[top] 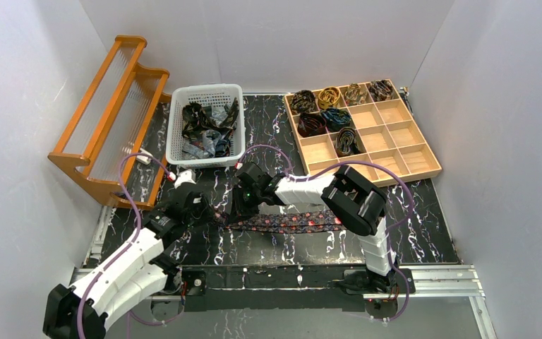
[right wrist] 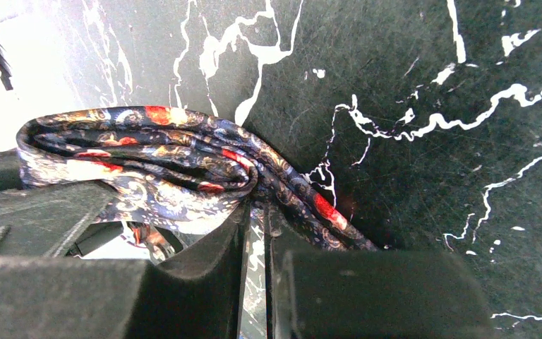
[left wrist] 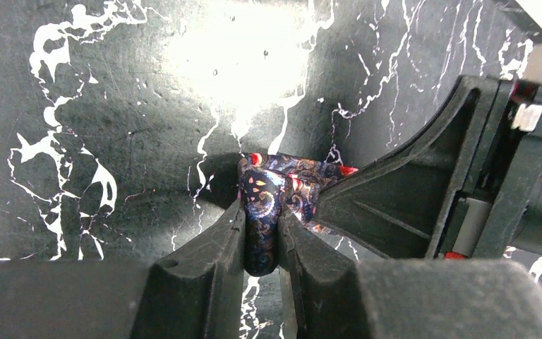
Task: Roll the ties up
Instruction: Roll the tie at the center of the board.
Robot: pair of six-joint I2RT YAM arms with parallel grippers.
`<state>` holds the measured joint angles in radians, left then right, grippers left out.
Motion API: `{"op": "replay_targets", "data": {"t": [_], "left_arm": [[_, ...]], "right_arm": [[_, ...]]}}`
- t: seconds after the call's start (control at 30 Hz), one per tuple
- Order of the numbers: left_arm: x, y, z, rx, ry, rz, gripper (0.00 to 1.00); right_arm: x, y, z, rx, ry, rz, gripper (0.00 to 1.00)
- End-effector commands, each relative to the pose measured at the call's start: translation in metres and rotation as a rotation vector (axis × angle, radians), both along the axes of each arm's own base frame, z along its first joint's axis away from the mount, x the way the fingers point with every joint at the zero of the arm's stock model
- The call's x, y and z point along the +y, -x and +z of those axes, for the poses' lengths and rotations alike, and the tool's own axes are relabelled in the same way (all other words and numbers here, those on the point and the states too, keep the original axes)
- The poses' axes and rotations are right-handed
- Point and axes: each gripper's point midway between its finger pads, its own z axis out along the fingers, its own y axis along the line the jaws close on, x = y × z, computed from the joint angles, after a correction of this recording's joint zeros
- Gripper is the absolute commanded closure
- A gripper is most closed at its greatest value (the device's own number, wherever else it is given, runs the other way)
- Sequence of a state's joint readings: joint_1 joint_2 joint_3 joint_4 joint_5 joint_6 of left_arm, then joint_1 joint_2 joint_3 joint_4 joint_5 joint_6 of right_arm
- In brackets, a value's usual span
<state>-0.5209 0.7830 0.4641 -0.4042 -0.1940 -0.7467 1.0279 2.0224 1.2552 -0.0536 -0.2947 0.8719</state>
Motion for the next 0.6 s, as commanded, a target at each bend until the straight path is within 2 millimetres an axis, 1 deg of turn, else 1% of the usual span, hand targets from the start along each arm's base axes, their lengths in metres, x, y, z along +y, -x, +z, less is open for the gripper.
{"op": "replay_targets", "data": {"t": [0.0,0.07,0.2,0.3,0.37,0.47,0.57], "left_arm": [[0.005,-0.001,0.0,-0.023,-0.09,0.003,0.81],[0.007,-0.002,0.004,-0.041,-0.129,0.01,0.82],[0.007,-0.003,0.01,-0.06,-0.205,0.005,0.83],[0.006,-0.004,0.013,-0.073,-0.232,0.005,0.83],[0.006,-0.005,0.016,-0.089,-0.241,0.009,0.83],[0.003,-0.007,0.02,-0.103,-0.236,0.009,0.83],[0.002,-0.007,0.021,-0.106,-0.239,0.001,0.83]], "right_arm": [[0.009,-0.005,0.01,-0.011,-0.028,0.004,0.79],[0.008,-0.007,0.019,-0.027,-0.038,0.001,0.77],[0.001,-0.011,0.035,-0.076,-0.053,-0.015,0.71],[-0.009,-0.013,0.04,-0.101,-0.034,-0.031,0.67],[-0.013,-0.013,0.041,-0.104,-0.032,-0.04,0.67],[-0.011,-0.007,0.044,-0.08,-0.066,-0.02,0.68],[0.0,-0.002,0.045,-0.042,-0.11,0.008,0.7]]}}
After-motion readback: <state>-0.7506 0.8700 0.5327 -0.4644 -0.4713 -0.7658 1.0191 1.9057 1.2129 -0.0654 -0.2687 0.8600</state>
